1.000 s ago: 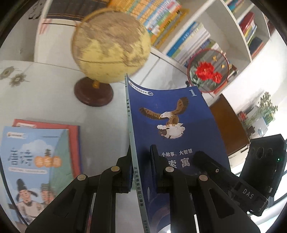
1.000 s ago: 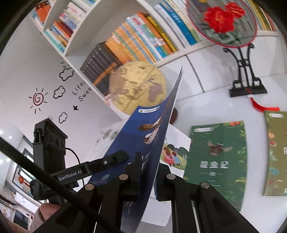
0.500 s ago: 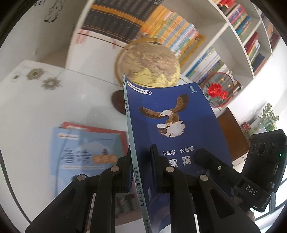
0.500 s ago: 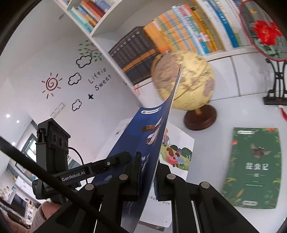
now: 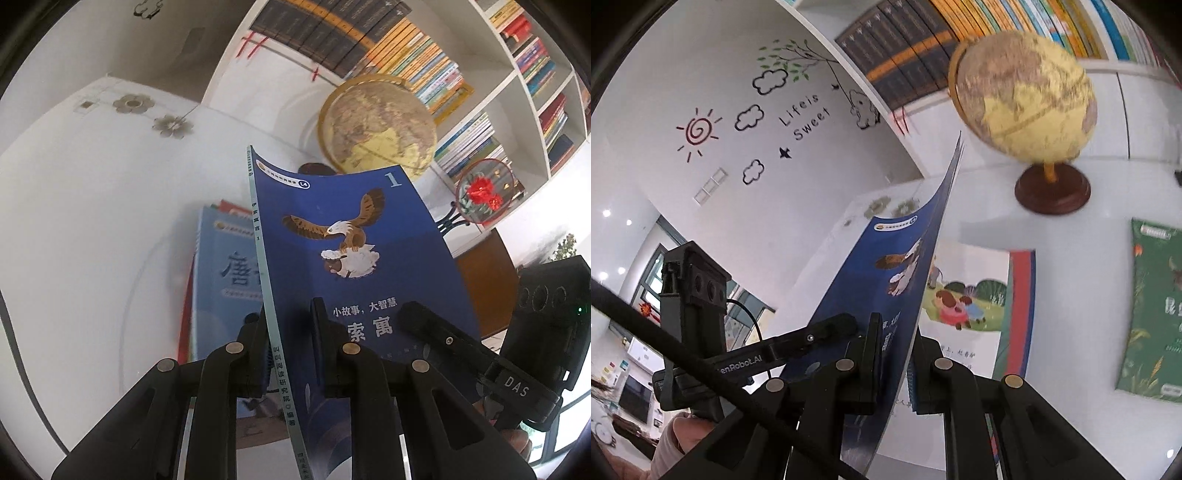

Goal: Organize books

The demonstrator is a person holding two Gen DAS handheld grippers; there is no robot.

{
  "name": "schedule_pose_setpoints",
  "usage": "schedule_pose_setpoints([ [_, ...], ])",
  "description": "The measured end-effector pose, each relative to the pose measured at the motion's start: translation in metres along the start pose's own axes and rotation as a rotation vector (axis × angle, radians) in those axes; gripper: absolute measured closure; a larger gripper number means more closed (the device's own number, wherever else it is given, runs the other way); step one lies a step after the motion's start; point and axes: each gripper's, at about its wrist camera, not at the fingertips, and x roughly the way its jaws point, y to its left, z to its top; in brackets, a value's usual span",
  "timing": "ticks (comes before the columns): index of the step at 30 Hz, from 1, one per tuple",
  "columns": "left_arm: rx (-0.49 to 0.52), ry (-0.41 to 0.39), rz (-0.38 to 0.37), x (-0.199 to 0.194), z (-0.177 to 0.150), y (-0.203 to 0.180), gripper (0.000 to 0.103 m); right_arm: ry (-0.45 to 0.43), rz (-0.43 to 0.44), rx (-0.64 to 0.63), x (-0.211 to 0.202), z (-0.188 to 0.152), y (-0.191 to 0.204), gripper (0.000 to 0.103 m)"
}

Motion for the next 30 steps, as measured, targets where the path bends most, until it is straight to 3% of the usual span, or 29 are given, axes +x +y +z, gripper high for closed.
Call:
schedule_pose_setpoints([
  [8, -0.026, 0.06, 0.022, 0.018, -0.012, 0.022, 0.088, 0.052, -0.095, 0.017, 0.027, -0.015, -0.012, 0.092],
  [11, -0.043, 0.075, 0.046, 0.021, -0.013, 0.027, 0.08, 0.07, -0.113, 0.043, 0.034, -0.019, -0.017, 0.092],
  [16, -0.035, 0.098, 0.094, 0.029, -0.014, 0.026, 0.077, 0.105, -0.156, 0.04, 0.043, -0.021, -0.018, 0.09],
  [18, -0.04, 0.1, 0.1, 0.029, -0.013, 0.026, 0.075, 0.126, -0.191, 0.041, 0.047, -0.023, -0.019, 0.086],
  [22, -0.067, 0.113, 0.098, 0.029, -0.011, 0.029, 0.075, 0.155, -0.243, 0.122, 0.048, -0.027, -0.032, 0.046],
  [26, -0.055, 0.089, 0.194, 0.021, -0.006, 0.025, 0.071, 0.16, -0.297, 0.191, 0.037, -0.026, -0.049, 0.045],
  [30, -0.035, 0.058, 0.234, 0.011, 0.002, 0.017, 0.07, 0.141, -0.397, 0.126, 0.021, -0.022, -0.051, 0.045],
])
